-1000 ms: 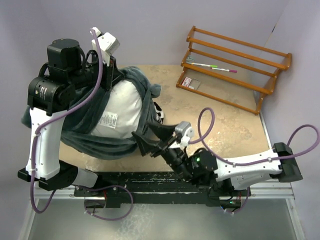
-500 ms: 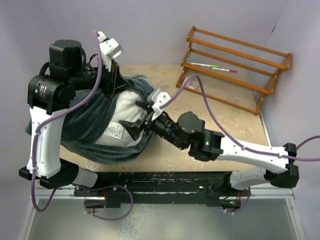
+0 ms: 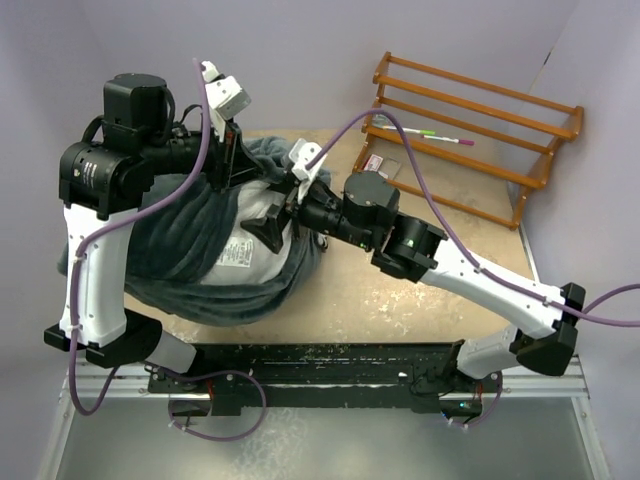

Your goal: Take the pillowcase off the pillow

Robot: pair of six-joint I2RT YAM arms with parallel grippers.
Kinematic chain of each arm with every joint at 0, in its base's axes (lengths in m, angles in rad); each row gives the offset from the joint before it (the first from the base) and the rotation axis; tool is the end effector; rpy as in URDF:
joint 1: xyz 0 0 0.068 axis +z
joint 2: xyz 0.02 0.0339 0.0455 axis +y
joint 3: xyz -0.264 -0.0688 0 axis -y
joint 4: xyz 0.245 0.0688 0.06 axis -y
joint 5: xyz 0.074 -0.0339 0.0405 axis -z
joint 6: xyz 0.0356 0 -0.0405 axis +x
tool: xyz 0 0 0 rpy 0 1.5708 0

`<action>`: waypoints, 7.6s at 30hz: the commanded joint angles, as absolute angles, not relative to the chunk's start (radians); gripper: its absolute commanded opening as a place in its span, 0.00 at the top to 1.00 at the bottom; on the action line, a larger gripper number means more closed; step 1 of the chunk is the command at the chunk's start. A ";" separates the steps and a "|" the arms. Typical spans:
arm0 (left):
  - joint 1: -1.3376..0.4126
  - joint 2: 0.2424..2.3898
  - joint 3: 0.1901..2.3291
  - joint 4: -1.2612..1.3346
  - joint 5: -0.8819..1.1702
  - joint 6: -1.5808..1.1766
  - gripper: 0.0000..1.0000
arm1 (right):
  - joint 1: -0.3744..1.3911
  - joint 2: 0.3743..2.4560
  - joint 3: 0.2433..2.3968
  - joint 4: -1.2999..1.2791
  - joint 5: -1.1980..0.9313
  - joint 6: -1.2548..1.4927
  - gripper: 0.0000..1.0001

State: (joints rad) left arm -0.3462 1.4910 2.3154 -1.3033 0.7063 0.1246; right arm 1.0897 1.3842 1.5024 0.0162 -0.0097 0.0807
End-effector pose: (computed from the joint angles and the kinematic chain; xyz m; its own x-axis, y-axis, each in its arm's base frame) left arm 0.1906 -0.0933 0.5507 -0.3307 0.2198 -0.9178 0.8477 0.4967 -0.1865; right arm 0.1459 0.2802 0.4761 -0.0100 0.1550 -0.9879 -0.8930 0.4432 0.0786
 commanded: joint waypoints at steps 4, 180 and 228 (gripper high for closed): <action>-0.344 1.495 2.346 -1.390 0.820 0.143 1.00 | 1.047 1.492 1.552 0.086 -0.032 0.064 0.33; -0.331 1.128 1.740 -0.534 -0.224 0.324 0.97 | 0.951 1.074 1.076 0.481 0.917 0.245 1.00; -0.268 1.210 1.816 -0.605 0.418 0.006 0.01 | 0.877 1.377 1.584 0.473 0.839 0.046 1.00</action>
